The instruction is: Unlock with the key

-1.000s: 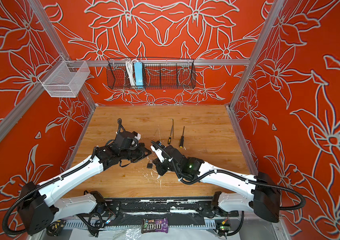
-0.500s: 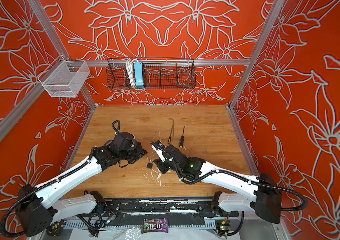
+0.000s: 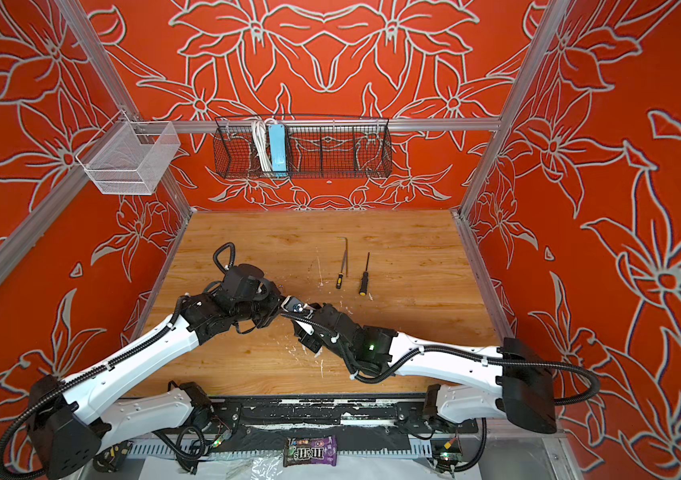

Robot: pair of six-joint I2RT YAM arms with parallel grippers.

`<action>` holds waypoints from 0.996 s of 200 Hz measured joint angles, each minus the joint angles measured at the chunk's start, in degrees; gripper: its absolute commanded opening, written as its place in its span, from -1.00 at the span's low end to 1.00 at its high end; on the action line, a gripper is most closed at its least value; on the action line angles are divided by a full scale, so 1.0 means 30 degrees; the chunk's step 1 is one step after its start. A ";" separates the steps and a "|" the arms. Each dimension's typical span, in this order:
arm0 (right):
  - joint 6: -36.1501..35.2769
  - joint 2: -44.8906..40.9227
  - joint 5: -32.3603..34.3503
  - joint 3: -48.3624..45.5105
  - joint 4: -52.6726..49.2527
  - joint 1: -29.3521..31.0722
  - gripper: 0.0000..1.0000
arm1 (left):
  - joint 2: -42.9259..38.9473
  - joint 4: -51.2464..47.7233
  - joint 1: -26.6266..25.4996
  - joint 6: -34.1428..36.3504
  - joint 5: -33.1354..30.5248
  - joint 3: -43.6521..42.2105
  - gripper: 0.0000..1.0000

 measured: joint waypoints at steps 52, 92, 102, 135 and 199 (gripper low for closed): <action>-0.1464 0.1275 0.0976 -0.0087 0.1792 0.0204 -0.48 | -0.0095 0.0007 0.0051 -0.0306 -0.0095 0.0000 -1.00; -0.2047 0.1836 0.1639 -0.0087 0.2630 0.0219 -0.58 | -0.0138 0.0022 0.0160 -0.0350 -0.0073 0.0000 -1.00; -0.2120 0.1960 0.1756 -0.0087 0.2688 0.0240 -0.61 | -0.0138 0.0022 0.0168 -0.0350 -0.0066 0.0000 -1.00; -0.2441 0.2244 0.1996 -0.0087 0.2958 0.0284 -0.72 | -0.0138 0.0022 0.0255 -0.0364 -0.0036 0.0000 -1.00; -0.3147 0.2914 0.3053 -0.0080 0.3512 0.0284 -0.91 | -0.0138 0.0036 0.0342 -0.0423 0.0204 0.0000 -1.00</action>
